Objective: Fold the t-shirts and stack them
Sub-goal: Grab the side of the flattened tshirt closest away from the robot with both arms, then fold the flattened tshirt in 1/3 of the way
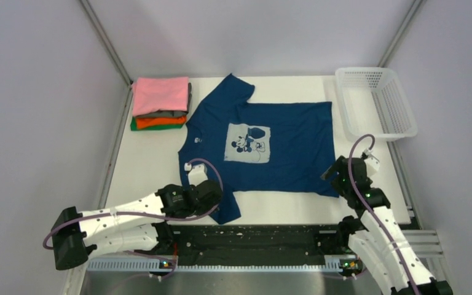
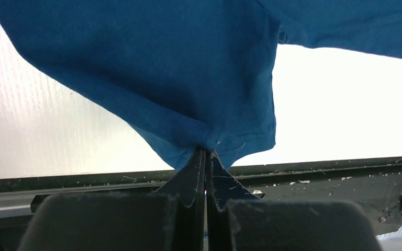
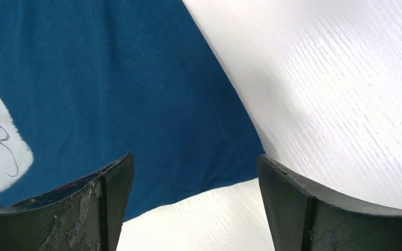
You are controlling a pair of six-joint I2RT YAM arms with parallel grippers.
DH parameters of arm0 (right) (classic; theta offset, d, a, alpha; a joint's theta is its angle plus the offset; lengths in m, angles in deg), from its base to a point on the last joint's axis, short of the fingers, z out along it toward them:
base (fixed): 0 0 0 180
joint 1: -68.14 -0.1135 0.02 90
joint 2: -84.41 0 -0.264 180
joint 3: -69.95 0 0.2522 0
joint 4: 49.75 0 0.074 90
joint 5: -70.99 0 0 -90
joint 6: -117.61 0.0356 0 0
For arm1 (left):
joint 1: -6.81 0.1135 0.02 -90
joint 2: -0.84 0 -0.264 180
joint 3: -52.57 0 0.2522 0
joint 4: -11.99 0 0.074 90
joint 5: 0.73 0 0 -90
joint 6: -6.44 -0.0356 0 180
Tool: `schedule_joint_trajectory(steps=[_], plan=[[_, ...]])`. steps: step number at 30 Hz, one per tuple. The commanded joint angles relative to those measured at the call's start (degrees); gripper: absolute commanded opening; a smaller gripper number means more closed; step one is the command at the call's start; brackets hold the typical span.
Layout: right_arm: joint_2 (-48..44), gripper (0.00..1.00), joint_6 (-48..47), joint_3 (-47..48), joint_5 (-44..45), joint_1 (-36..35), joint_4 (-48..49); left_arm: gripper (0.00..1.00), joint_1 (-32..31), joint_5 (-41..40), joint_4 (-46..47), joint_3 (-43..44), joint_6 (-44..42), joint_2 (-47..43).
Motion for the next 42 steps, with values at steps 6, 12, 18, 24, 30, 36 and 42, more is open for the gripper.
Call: schedule_joint_trajectory(steps=[6,12,18,24,30,36,42], plan=[[-4.2,0.76,9.6,-4.8,3.5,-0.2,-1.7,0.0,1.6,-4.6,1.3,1.5,-1.6,-4.6],[-1.3,0.68,9.0,-8.2,0.5,-0.2,3.3,0.0,2.9,-6.1,1.0,1.0,0.0,-6.1],[-0.5,0.59,9.5,-11.1,1.7,-0.2,7.4,0.0,3.9,-6.8,0.2,0.6,0.5,-7.3],[-0.4,0.4,7.7,-11.2,3.6,-0.3,8.3,0.0,4.8,-6.9,-0.6,1.2,0.6,-7.4],[-0.9,0.0,6.2,-11.2,3.5,-0.3,8.8,0.0,5.4,-7.3,-0.3,2.4,0.0,-7.8],[-0.6,0.0,3.5,-8.4,2.1,-0.3,9.0,0.0,7.0,-7.1,6.0,3.8,-4.3,-7.6],[3.5,0.0,-1.6,-3.4,0.3,-0.3,10.1,0.0,15.5,0.0,16.8,6.8,-12.6,-2.4]])
